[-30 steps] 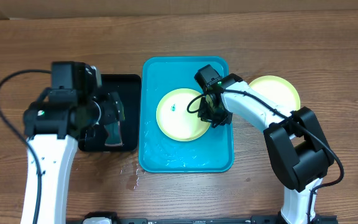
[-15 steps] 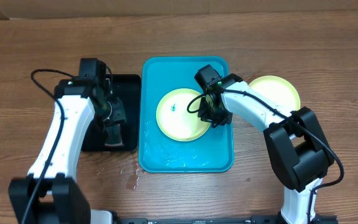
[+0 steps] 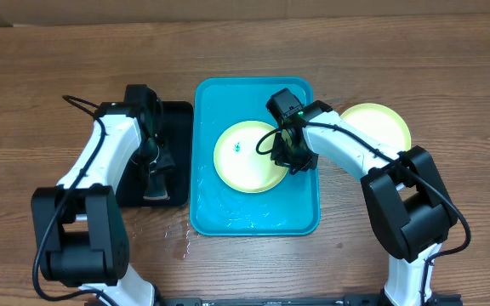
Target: Clean dirty plates on tray and stack at the side
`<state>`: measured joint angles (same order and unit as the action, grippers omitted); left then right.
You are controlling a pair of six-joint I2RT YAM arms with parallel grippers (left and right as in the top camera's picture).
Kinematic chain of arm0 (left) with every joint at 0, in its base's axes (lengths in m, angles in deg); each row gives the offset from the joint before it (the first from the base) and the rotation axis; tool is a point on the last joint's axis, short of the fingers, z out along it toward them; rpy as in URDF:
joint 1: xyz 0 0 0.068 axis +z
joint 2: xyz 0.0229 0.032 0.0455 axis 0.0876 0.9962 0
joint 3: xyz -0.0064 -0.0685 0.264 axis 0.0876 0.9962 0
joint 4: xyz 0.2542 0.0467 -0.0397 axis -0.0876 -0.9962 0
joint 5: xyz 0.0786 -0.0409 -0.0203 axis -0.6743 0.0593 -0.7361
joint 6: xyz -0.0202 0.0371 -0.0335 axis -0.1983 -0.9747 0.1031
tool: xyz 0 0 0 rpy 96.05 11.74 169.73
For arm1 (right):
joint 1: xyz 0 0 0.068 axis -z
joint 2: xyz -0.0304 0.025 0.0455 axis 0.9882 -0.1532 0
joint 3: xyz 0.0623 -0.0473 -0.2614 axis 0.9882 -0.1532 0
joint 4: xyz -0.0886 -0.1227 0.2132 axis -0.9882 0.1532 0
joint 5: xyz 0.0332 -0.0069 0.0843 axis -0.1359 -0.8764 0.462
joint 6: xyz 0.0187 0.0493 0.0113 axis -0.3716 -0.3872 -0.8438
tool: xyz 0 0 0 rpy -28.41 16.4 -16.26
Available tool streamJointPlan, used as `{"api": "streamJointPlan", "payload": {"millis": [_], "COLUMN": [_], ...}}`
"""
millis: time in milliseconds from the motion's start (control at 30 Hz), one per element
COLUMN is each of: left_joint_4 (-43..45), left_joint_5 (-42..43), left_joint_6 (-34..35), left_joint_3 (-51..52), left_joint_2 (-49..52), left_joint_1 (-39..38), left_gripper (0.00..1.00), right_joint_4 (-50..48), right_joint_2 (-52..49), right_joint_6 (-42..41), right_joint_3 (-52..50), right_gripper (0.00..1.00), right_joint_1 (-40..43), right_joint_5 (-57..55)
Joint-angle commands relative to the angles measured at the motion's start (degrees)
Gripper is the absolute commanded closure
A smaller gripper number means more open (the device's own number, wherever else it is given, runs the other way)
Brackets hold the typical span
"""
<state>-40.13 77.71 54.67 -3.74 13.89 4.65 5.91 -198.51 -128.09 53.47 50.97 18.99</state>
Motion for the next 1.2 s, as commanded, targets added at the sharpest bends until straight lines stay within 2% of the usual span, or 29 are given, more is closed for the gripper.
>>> {"api": "streamJointPlan", "payload": {"millis": [0,433,500,533,600,933,1000,1067,1167], "left_joint_4": [0.4,3.2,3.7,3.8,3.9,4.5,5.0,5.2,4.9], "left_joint_5": [-0.9,-1.1,-1.9,-2.4,-2.7,-2.6,-2.6,-2.6,-2.7], "left_joint_6": [1.2,1.9,1.9,1.9,1.9,1.9,1.9,1.9,1.3], "left_joint_3": [0.4,2.7,3.1,3.1,3.1,4.9,5.7,5.9,4.7], "left_joint_2": [2.3,3.0,3.0,3.0,3.0,3.0,3.0,3.0,3.0], "left_joint_1": [-0.1,0.0,0.0,0.1,0.2,0.0,0.0,0.0,0.1], "left_gripper": [0.61,0.63,0.68,0.75,0.79,0.75,0.8,0.96,0.96], "right_joint_4": [-0.3,-0.3,-0.3,-0.3,-0.3,-0.3,-0.3,-0.3,-0.3], "right_joint_2": [1.7,1.7,1.7,1.7,1.7,1.7,1.7,1.7,1.7], "right_joint_6": [-0.5,-0.5,-0.5,-0.5,-0.5,-0.5,-0.5,-0.5,-0.5], "right_joint_3": [-0.7,-0.8,-0.8,-0.8,-0.8,-0.8,-0.8,-0.7,-0.7], "right_gripper": [0.69,0.69,0.7,0.69,0.69,0.69,0.69,0.7,0.69], "right_joint_1": [-0.4,-0.4,-0.4,-0.4,-0.4,-0.4,-0.4,-0.4,-0.4], "right_joint_5": [-0.9,-0.9,-0.9,-0.9,-0.9,-0.9,-0.9,-1.0,-0.9]}}
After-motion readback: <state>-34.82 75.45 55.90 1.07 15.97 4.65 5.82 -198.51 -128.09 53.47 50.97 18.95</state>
